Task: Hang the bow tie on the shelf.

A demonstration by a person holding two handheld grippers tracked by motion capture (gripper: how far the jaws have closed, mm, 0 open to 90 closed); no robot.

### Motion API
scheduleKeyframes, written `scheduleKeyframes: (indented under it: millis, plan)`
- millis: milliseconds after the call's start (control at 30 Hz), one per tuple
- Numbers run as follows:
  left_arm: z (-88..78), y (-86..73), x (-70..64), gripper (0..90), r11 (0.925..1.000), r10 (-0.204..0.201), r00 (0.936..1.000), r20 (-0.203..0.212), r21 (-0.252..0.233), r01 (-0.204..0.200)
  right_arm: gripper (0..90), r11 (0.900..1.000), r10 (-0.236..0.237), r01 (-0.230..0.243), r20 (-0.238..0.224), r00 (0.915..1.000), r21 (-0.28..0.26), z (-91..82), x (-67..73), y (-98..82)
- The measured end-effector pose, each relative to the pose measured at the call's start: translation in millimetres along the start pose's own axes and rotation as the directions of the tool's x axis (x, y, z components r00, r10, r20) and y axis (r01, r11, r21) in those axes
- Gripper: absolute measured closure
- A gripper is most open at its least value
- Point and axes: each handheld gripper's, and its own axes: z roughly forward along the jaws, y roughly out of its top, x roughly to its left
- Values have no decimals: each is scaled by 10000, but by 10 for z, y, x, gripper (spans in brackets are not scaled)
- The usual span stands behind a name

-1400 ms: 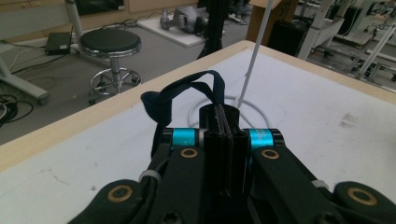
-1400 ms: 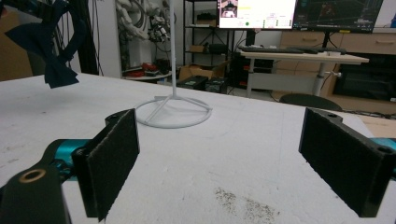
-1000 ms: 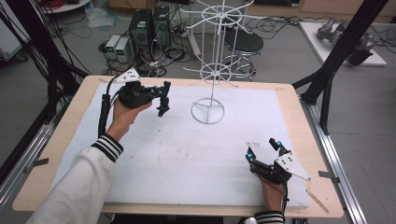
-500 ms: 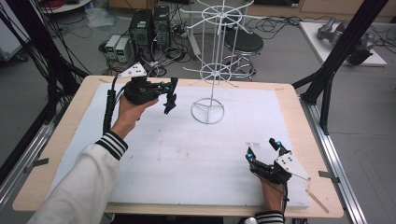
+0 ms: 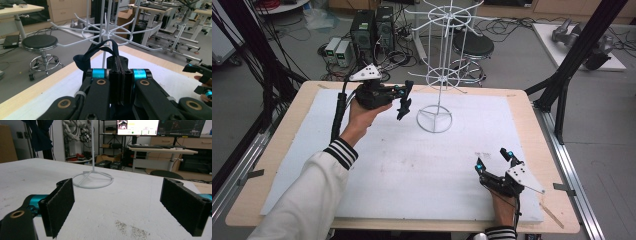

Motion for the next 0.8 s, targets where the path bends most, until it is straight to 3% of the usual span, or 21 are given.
scheduleKeyframes:
  millis: [800]
  plan:
    - [205, -83, -78, 884, 9979, 198, 9998, -17, 622, -197, 114, 10000, 28, -28, -1, 10000, -14, 1, 0, -1]
